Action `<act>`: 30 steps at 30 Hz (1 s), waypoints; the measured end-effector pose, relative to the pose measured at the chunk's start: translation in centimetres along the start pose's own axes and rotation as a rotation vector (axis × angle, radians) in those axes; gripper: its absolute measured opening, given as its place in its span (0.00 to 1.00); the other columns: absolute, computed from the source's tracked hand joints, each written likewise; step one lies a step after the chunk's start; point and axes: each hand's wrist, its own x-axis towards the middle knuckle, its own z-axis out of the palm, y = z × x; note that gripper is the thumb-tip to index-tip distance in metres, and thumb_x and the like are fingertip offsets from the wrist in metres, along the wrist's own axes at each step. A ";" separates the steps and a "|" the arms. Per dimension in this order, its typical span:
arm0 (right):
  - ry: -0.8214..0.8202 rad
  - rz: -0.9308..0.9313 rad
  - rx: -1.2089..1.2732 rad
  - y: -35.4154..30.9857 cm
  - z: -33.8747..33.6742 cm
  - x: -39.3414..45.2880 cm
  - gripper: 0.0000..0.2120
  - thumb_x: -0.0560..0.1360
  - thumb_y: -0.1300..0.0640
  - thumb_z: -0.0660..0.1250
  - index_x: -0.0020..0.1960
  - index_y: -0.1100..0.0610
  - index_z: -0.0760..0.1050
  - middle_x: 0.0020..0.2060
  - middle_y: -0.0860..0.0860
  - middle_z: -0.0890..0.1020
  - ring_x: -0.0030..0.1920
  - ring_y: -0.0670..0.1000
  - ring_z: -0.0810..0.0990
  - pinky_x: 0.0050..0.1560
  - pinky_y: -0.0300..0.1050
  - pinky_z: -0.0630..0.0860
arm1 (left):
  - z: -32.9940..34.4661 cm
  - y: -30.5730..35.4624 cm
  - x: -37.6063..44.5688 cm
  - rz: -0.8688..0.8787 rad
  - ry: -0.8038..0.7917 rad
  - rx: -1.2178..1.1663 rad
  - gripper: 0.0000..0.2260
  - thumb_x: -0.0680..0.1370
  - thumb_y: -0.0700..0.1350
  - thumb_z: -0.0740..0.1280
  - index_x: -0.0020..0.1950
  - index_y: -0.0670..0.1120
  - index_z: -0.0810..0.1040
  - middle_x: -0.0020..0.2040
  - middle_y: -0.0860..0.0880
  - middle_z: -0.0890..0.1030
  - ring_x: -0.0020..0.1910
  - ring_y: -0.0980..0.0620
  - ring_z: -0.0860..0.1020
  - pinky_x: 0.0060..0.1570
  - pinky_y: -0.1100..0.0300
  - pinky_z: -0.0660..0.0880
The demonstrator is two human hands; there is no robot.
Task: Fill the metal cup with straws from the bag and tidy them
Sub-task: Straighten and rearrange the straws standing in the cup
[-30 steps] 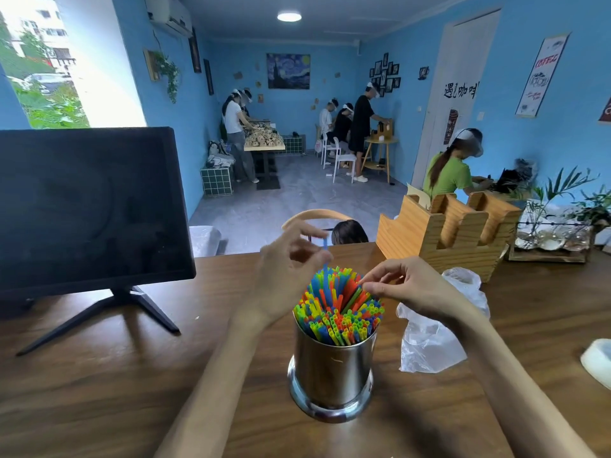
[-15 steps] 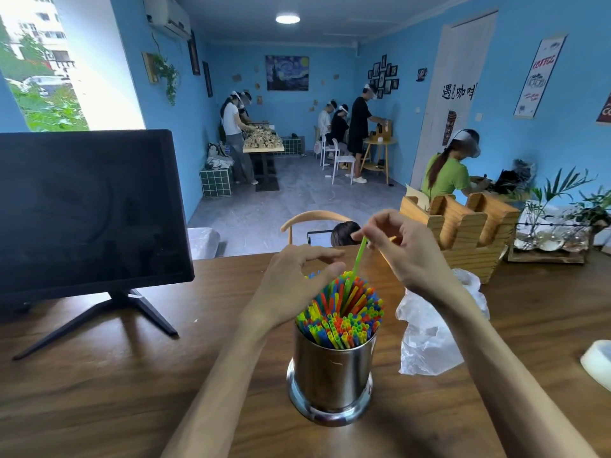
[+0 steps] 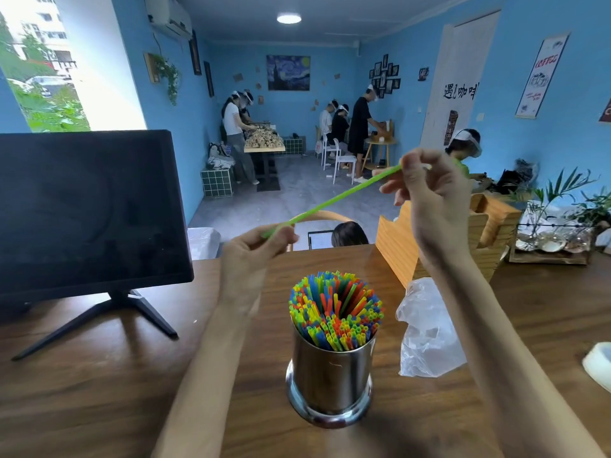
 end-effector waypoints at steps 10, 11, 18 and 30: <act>-0.610 0.275 -0.292 4.2 -1.0 -7.0 0.06 0.74 0.55 0.77 0.46 0.52 0.81 0.41 0.46 0.87 0.47 0.44 0.86 0.49 0.39 0.79 | 1.4 2.6 1.1 0.280 -0.003 -0.045 0.16 0.82 0.41 0.68 0.69 0.54 0.73 0.53 0.46 0.87 0.45 0.48 0.86 0.45 0.62 0.80; -0.631 0.262 -0.389 4.5 -0.9 -7.2 0.07 0.73 0.54 0.79 0.44 0.49 0.80 0.40 0.44 0.87 0.45 0.42 0.85 0.47 0.39 0.77 | 1.9 2.2 1.0 0.355 -0.042 0.080 0.19 0.83 0.40 0.67 0.71 0.56 0.70 0.52 0.47 0.87 0.44 0.48 0.86 0.43 0.62 0.80; -0.502 0.253 -0.403 5.1 -1.6 -6.9 0.04 0.75 0.55 0.76 0.45 0.48 0.82 0.42 0.41 0.86 0.48 0.41 0.84 0.48 0.39 0.79 | 2.2 -1.8 -0.3 0.202 -0.281 0.496 0.16 0.80 0.44 0.72 0.60 0.65 0.78 0.51 0.56 0.85 0.43 0.56 0.86 0.44 0.57 0.82; -0.590 0.513 -0.515 9.5 -0.6 -5.9 0.10 0.82 0.47 0.66 0.59 0.47 0.83 0.53 0.43 0.85 0.54 0.44 0.81 0.53 0.43 0.77 | -0.6 -4.6 -0.5 -0.019 -0.234 0.730 0.05 0.78 0.51 0.74 0.47 0.64 0.85 0.50 0.62 0.83 0.52 0.62 0.79 0.49 0.64 0.75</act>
